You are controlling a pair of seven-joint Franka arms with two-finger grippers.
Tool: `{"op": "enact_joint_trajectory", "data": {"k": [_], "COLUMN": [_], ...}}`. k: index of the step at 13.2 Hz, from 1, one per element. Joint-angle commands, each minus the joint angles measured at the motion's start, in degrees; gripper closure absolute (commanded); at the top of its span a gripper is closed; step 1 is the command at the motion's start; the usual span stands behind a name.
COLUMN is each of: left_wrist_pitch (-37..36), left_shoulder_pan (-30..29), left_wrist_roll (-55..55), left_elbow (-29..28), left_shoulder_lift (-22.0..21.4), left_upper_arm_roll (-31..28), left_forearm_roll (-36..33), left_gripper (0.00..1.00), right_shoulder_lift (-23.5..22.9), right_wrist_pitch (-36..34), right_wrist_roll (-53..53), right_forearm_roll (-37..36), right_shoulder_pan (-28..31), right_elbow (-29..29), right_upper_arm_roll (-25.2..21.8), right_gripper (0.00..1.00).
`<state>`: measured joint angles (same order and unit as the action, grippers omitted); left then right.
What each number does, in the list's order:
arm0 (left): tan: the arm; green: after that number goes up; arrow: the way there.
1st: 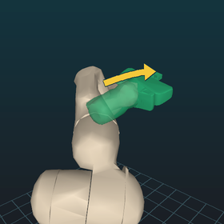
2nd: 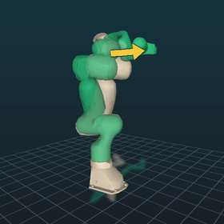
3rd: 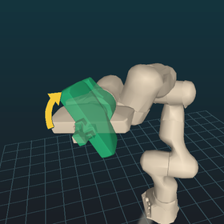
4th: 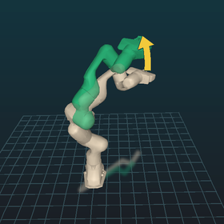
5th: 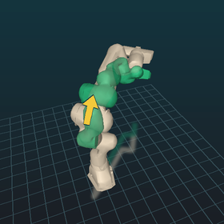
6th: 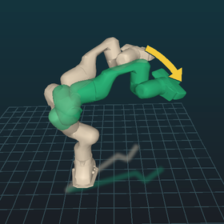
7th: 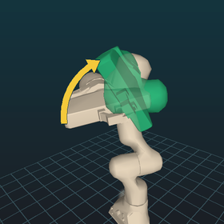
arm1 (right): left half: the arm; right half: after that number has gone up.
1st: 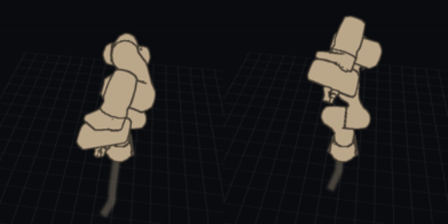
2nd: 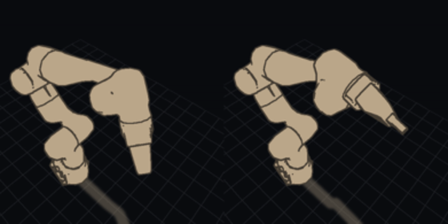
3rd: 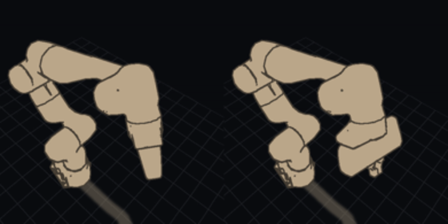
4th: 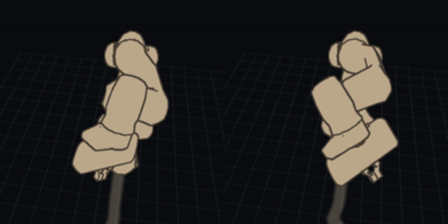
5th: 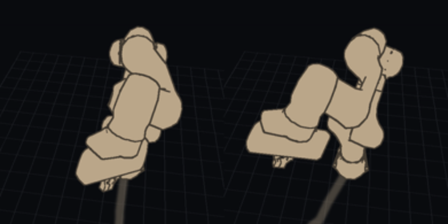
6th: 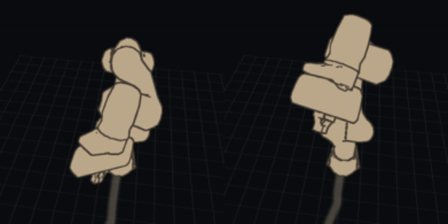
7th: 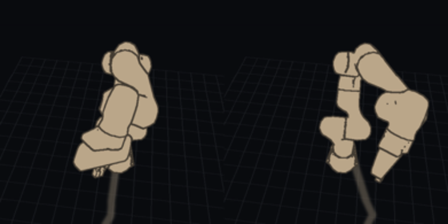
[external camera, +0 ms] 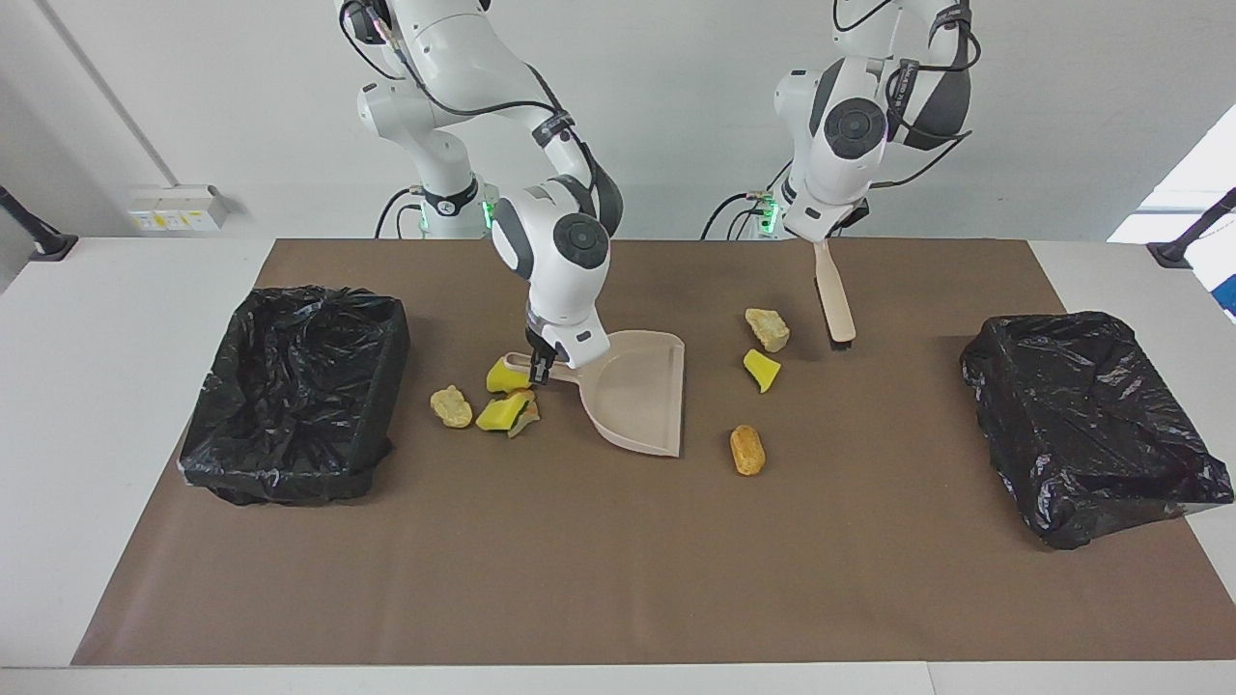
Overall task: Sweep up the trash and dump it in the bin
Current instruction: 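Sweep the debris into the dustpan with the brush in the left gripper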
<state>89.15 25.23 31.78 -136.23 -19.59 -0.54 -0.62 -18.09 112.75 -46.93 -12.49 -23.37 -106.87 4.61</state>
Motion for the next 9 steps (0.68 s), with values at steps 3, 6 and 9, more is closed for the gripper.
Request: {"op": "enact_joint_trajectory", "data": {"k": [3,6,9], "left_wrist_pitch": [14.08,22.97,32.55], "left_shoulder_pan": [6.32,7.2,7.38], "left_wrist_roll": [21.27,23.15,21.67], "left_elbow": [-9.04,-9.05,-6.78], "left_shoulder_lift": [-1.07,3.32,9.37], "left_upper_arm_roll": [-0.52,-0.52,-0.6], "left_forearm_roll": [7.98,12.48,12.75], "left_gripper": [1.0,1.0,1.0], "right_shoulder_lift": [1.65,1.74,2.09], "right_wrist_pitch": [1.86,1.25,-0.95], "right_wrist_roll": [-1.14,-1.23,-1.14], "right_forearm_roll": [-0.08,-0.95,-1.14], "right_shoulder_pan": [0.78,0.08,-1.5], "right_elbow": [-2.55,-2.29,-1.68], "right_upper_arm_roll": [0.31,0.31,0.13], "right_gripper": [1.0,1.0,1.0]}}
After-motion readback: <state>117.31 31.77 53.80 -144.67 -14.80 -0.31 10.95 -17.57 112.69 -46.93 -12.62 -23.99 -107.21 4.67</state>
